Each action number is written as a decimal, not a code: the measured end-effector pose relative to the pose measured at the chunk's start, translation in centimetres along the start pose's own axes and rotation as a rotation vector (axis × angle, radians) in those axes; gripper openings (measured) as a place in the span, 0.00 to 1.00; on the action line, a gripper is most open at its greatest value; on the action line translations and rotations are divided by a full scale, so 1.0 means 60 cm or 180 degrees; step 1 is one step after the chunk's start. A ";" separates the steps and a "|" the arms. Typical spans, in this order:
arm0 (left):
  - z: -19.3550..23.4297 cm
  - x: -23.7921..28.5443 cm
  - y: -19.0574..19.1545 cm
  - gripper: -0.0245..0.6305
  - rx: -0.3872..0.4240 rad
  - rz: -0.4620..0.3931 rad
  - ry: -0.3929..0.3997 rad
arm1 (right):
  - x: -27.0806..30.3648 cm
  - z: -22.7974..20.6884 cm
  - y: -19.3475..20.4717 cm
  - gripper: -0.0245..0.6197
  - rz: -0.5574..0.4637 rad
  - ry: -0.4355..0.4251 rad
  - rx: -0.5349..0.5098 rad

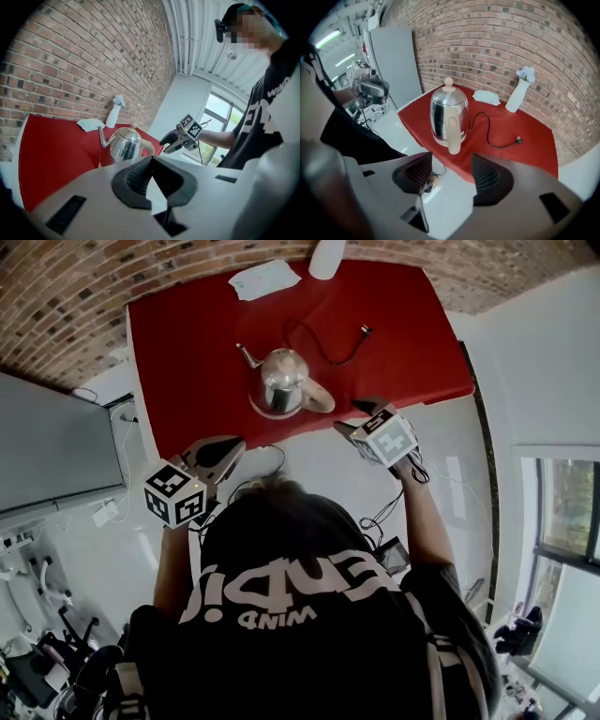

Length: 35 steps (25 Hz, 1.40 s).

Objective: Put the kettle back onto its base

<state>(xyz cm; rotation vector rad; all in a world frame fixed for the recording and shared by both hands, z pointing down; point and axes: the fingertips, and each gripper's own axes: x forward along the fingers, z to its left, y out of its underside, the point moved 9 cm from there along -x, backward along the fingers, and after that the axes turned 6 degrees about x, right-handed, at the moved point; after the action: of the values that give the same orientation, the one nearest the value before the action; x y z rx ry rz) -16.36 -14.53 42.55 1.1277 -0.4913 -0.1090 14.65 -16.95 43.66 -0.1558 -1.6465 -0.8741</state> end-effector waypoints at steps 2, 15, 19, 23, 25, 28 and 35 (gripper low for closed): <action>0.001 0.002 0.001 0.05 0.0009 0.0009 0.0062 | -0.019 0.014 0.004 0.45 -0.0161 -0.0022 0.0111; -0.013 0.021 0.006 0.05 0.0062 0.0037 0.0283 | -0.123 0.114 -0.003 0.07 -0.1985 -0.0136 0.0281; -0.022 0.014 -0.002 0.05 0.0078 -0.0089 0.0188 | -0.124 0.144 0.015 0.07 -0.2353 -0.0470 0.0722; -0.041 0.013 -0.011 0.05 0.0125 -0.0177 0.0102 | -0.112 0.174 0.035 0.07 -0.2387 -0.0529 0.0759; -0.055 0.013 -0.010 0.05 0.0143 -0.0168 0.0096 | -0.108 0.185 0.046 0.07 -0.2368 -0.0605 0.0739; -0.074 0.013 -0.004 0.05 0.0159 -0.0141 0.0090 | -0.110 0.196 0.062 0.07 -0.2364 -0.0683 0.0729; -0.116 0.019 0.005 0.05 0.0196 -0.0129 0.0061 | -0.127 0.194 0.116 0.07 -0.2268 -0.0662 0.0717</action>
<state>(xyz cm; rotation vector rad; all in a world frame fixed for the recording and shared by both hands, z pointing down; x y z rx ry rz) -12.40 -8.92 40.87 1.1983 -0.4572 -0.1189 11.42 -2.21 39.91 0.5457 -2.0175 -1.2143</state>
